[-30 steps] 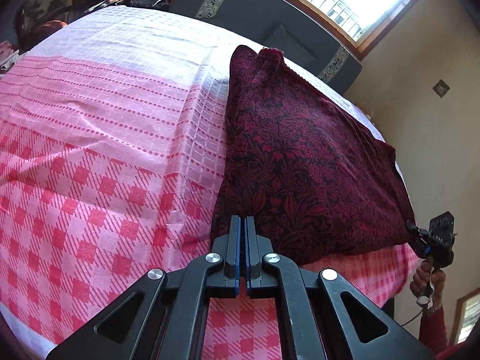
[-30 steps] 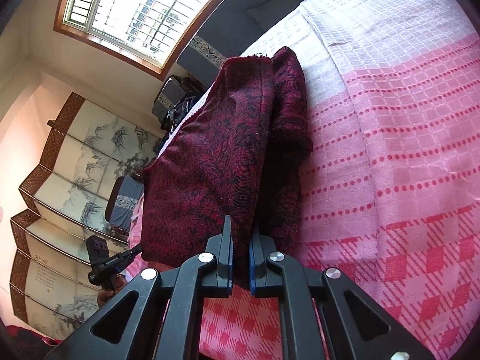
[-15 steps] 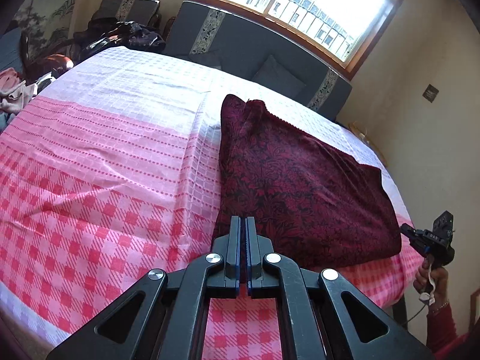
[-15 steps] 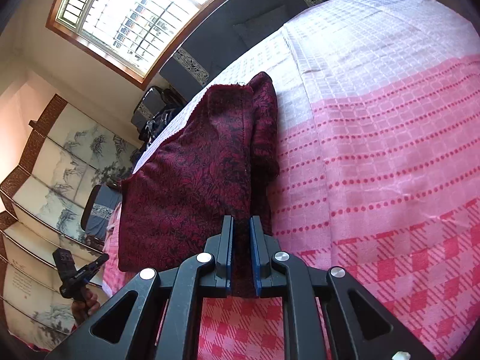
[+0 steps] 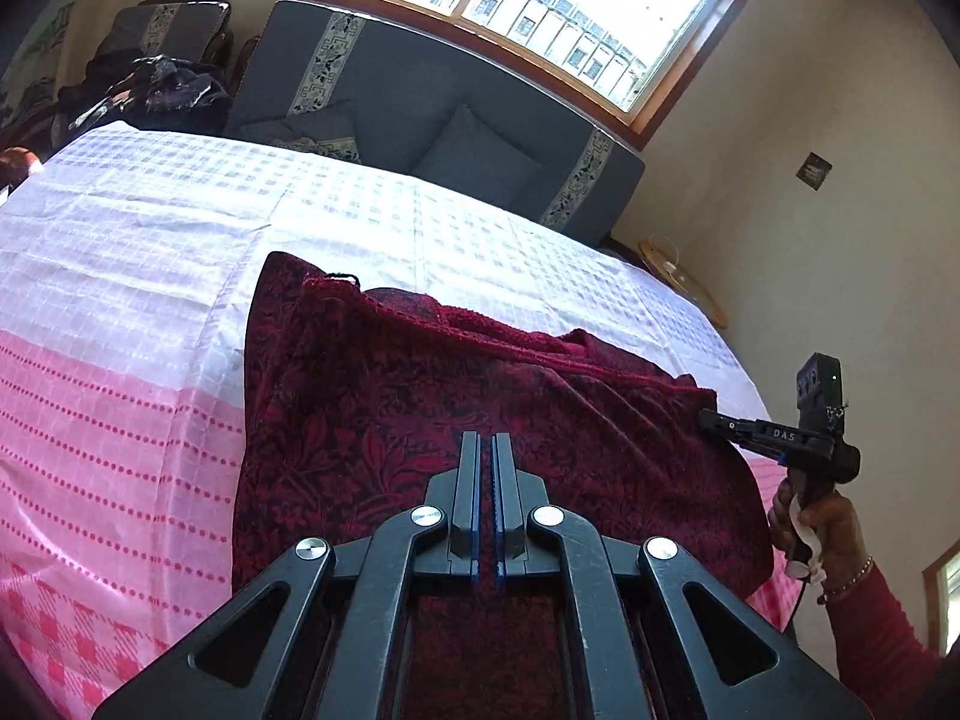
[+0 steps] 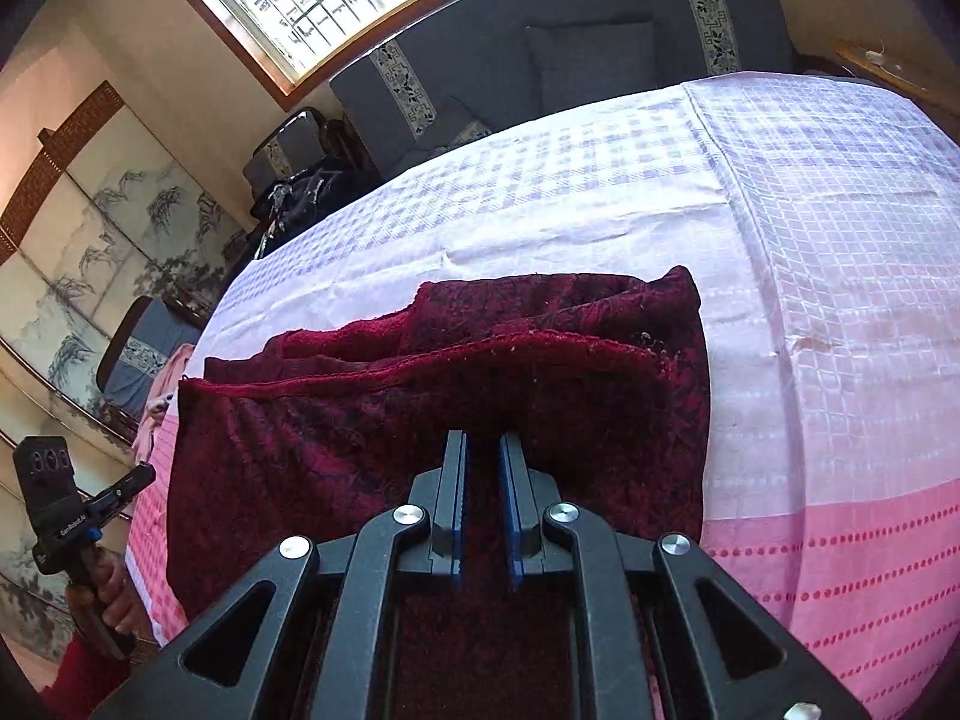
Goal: Fold small clothes
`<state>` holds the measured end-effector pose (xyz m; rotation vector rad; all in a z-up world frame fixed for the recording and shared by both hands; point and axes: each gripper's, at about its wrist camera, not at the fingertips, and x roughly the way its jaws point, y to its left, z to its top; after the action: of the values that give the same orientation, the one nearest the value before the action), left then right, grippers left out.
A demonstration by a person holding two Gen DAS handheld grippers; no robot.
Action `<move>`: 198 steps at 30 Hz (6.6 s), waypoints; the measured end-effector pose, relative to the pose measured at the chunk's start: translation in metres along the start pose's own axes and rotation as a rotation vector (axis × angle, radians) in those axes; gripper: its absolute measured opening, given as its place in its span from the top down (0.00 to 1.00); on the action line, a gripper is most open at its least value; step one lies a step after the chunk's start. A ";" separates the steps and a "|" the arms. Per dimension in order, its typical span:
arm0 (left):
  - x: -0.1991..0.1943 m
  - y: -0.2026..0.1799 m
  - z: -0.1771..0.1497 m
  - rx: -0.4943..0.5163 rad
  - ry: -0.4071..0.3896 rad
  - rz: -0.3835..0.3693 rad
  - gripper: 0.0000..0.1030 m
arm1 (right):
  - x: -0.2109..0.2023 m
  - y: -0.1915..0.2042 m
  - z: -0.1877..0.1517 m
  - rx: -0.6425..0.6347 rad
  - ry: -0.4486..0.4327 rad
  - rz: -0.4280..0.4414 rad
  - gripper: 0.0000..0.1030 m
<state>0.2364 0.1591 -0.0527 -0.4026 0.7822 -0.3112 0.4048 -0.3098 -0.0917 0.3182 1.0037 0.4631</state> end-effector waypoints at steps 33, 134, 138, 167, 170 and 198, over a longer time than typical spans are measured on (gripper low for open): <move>-0.002 -0.058 -0.126 0.129 0.195 -0.024 0.96 | -0.052 0.084 -0.146 -0.242 -0.015 0.121 0.90; 0.000 0.106 -0.014 -0.044 0.244 -0.309 0.68 | 0.033 0.142 -0.097 -0.212 0.002 0.232 0.78; 0.004 0.118 -0.010 -0.043 0.267 -0.361 0.68 | 0.037 0.141 -0.101 -0.210 0.013 0.237 0.76; 0.029 0.157 0.018 -0.247 0.291 -0.662 0.41 | 0.040 0.142 -0.117 -0.197 0.001 0.240 0.62; 0.027 0.149 0.015 -0.173 0.381 -0.670 0.41 | 0.042 0.141 -0.114 -0.196 0.003 0.248 0.60; 0.044 0.105 0.013 -0.083 0.415 -0.652 0.51 | 0.047 0.141 -0.114 -0.158 -0.011 0.267 0.54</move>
<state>0.2877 0.2361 -0.1195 -0.6808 1.0580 -0.9967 0.2956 -0.1597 -0.1186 0.3134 0.9115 0.7775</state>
